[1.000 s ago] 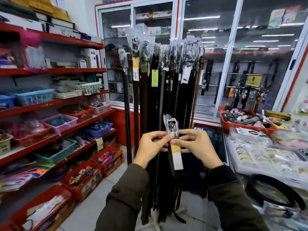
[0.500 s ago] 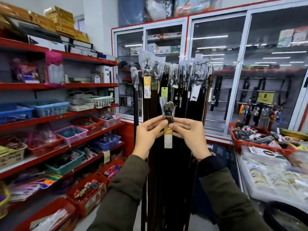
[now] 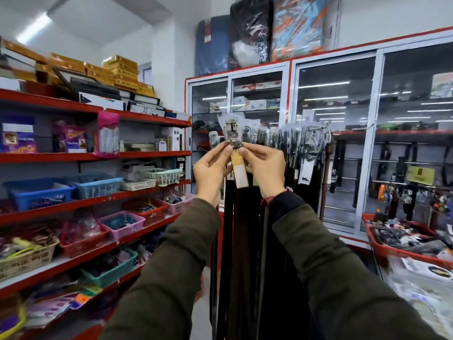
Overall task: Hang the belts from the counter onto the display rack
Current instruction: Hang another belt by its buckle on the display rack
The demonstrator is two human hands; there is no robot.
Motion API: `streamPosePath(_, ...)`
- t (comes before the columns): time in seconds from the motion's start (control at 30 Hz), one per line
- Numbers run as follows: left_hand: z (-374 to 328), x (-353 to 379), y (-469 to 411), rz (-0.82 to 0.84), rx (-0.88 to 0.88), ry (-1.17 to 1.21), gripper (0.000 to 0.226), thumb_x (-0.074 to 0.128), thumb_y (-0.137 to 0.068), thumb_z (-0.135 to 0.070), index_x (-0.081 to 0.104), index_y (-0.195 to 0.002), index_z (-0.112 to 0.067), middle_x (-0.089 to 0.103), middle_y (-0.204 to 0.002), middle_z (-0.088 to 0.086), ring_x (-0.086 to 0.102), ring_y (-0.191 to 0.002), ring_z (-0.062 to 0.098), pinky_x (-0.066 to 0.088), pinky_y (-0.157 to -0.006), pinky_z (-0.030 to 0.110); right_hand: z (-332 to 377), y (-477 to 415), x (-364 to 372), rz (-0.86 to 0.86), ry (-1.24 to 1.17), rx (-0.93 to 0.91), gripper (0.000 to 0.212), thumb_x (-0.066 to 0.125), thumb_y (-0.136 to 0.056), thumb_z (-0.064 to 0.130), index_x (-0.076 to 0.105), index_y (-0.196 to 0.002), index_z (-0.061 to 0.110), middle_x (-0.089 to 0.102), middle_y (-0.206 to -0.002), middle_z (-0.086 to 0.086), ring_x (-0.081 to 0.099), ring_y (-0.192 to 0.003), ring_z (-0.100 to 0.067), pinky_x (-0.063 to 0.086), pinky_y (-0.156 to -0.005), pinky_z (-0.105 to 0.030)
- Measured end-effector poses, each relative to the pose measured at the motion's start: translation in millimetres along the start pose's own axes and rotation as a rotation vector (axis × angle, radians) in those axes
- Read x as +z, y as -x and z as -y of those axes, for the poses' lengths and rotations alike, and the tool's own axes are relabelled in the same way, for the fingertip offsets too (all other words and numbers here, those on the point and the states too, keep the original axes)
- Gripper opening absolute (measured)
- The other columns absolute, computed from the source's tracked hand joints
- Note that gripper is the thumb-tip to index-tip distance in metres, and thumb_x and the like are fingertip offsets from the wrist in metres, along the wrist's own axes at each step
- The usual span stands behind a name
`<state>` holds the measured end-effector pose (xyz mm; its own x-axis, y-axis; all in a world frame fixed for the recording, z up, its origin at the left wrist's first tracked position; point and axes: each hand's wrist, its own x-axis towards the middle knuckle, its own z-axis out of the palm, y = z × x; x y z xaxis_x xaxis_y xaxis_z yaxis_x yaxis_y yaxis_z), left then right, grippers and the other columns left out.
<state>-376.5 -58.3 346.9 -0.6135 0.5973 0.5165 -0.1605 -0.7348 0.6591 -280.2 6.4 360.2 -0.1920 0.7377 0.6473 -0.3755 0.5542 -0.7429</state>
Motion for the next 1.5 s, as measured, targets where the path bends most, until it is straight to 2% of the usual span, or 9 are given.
streamPosePath(0.2, -11.9, 10.5, -43.4, -0.005, -0.005, -0.042, 0.029, 0.067, -0.095, -0.006, 0.067, -0.124, -0.003, 0.07, -0.125, 0.023, 0.07, -0.102, 0.025, 0.062, -0.072, 0.022, 21.3, -30.2, 18.8, 0.007, -0.054, 0.088, 0.027, 0.078, -0.084, 0.002, 0.074, -0.11, -0.005, 0.077, -0.103, -0.022, 0.074, -0.073, -0.017, 0.062, -0.055, -0.023)
streamPosePath(0.47, -3.2, 2.9, -70.8, -0.086, -0.063, -0.037, 0.024, 0.073, -0.09, -0.006, 0.073, -0.114, -0.005, 0.067, -0.131, 0.023, 0.064, -0.126, 0.035, 0.05, -0.109, 0.047, 17.2, -51.5, 25.9, 0.083, 0.041, 0.079, 0.029, 0.074, -0.086, -0.003, 0.073, -0.115, 0.0, 0.072, -0.107, -0.029, 0.075, -0.086, -0.03, 0.062, -0.055, -0.022)
streamPosePath(0.6, 5.8, -4.5, -69.7, -0.116, -0.102, -0.031, 0.032, 0.071, -0.092, -0.004, 0.068, -0.124, 0.0, 0.07, -0.125, 0.024, 0.068, -0.117, 0.035, 0.055, -0.102, 0.045, 6.4, -52.5, 30.7, 0.089, 0.104, 0.111, 0.027, 0.073, -0.086, -0.003, 0.074, -0.114, 0.0, 0.073, -0.106, -0.028, 0.076, -0.092, -0.035, 0.064, -0.059, -0.026)
streamPosePath(0.73, 12.7, -7.8, -71.1, -0.084, -0.146, -0.072, 0.034, 0.068, -0.094, -0.005, 0.066, -0.127, 0.002, 0.072, -0.109, 0.019, 0.072, -0.086, 0.022, 0.061, -0.076, 0.028, -4.5, -53.6, 29.6, 0.051, 0.128, 0.151, 0.027, 0.072, -0.086, -0.005, 0.075, -0.112, 0.0, 0.075, -0.098, -0.023, 0.077, -0.085, -0.033, 0.066, -0.065, -0.033)
streamPosePath(0.83, 25.5, -6.6, -75.1, -0.086, -0.126, -0.18, 0.03, 0.067, -0.095, -0.007, 0.069, -0.125, -0.004, 0.074, -0.113, 0.017, 0.074, -0.099, 0.028, 0.064, -0.083, 0.036, -12.6, -51.8, 21.9, 0.03, 0.153, 0.127, 0.029, 0.067, -0.087, -0.009, 0.074, -0.113, 0.001, 0.073, -0.089, -0.017, 0.074, -0.079, -0.028, 0.064, -0.058, -0.027)
streamPosePath(0.97, 43.1, -6.8, -61.8, -0.13, 0.05, -0.404, 0.031, 0.059, -0.099, -0.01, 0.069, -0.128, -0.011, 0.072, -0.125, 0.01, 0.068, -0.116, 0.024, 0.054, -0.104, 0.044, -26.9, -39.0, 3.0, 0.019, 0.41, 0.003, 0.025, 0.066, -0.086, 0.002, 0.077, -0.105, 0.014, 0.073, -0.087, -0.002, 0.074, -0.088, -0.021, 0.065, -0.08, -0.046)
streamPosePath(1.17, 76.1, -12.1, 2.4, -0.046, 0.39, -0.829, 0.043, 0.048, -0.105, -0.022, 0.049, -0.148, -0.021, 0.043, -0.158, -0.001, 0.035, -0.148, 0.016, 0.03, -0.121, 0.032, -44.8, 18.1, -39.7, -0.037, 0.641, -0.205, 0.026, 0.058, -0.098, 0.019, 0.07, -0.121, 0.019, 0.072, -0.116, 0.002, 0.068, -0.104, -0.014, 0.056, -0.095, -0.036)
streamPosePath(1.33, 110.0, -17.7, 55.2, 0.134, 0.463, -0.931, 0.05, 0.045, -0.106, -0.022, 0.038, -0.155, -0.028, 0.025, -0.168, -0.008, 0.011, -0.158, 0.012, 0.016, -0.128, 0.038, -70.4, 69.0, -83.7, -0.073, 0.833, -0.319, 0.04, 0.051, -0.102, 0.026, 0.053, -0.142, 0.022, 0.05, -0.152, 0.003, 0.037, -0.148, -0.016, 0.025, -0.126, -0.043)
streamPosePath(1.5, 145.5, -12.7, 108.1, 0.266, 0.443, -1.052, 0.053, 0.045, -0.106, -0.025, 0.032, -0.158, -0.027, 0.019, -0.17, -0.004, 0.004, -0.159, 0.016, 0.005, -0.129, 0.045, -86.4, 115.7, -134.4, -0.151, 1.103, -0.319, 0.05, 0.043, -0.105, 0.034, 0.038, -0.153, 0.024, 0.022, -0.168, 0.001, 0.007, -0.159, -0.024, 0.001, -0.129, -0.047)
